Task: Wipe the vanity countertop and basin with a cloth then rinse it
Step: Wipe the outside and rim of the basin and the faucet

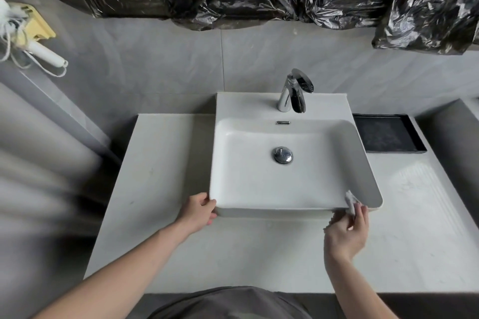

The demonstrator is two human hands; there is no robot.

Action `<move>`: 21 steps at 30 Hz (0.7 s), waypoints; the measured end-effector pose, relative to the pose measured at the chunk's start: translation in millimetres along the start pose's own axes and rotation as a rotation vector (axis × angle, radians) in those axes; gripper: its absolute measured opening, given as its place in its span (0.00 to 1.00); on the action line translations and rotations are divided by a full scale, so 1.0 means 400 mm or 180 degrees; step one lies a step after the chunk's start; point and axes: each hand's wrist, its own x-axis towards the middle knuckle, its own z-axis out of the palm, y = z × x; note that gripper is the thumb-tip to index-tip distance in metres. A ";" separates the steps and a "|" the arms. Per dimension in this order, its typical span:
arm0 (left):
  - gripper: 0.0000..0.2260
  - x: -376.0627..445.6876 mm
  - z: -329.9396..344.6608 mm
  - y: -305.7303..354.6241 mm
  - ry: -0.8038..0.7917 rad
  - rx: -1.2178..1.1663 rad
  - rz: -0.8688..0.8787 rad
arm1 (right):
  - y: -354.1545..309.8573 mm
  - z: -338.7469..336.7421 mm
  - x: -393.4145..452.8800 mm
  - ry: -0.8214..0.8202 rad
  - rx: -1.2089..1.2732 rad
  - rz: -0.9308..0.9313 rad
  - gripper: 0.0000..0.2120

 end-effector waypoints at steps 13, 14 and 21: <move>0.15 -0.037 -0.039 -0.013 -0.0392 0.0207 0.0194 | 0.006 0.109 -0.149 -0.0601 -0.1111 -0.0661 0.17; 0.15 -0.037 -0.043 -0.014 -0.0387 0.0244 0.0215 | 0.007 0.112 -0.170 -0.0705 -0.1202 -0.0745 0.17; 0.15 -0.036 -0.050 -0.022 -0.0463 0.0069 0.0295 | -0.045 0.184 -0.293 -0.1617 -0.1648 -0.2093 0.13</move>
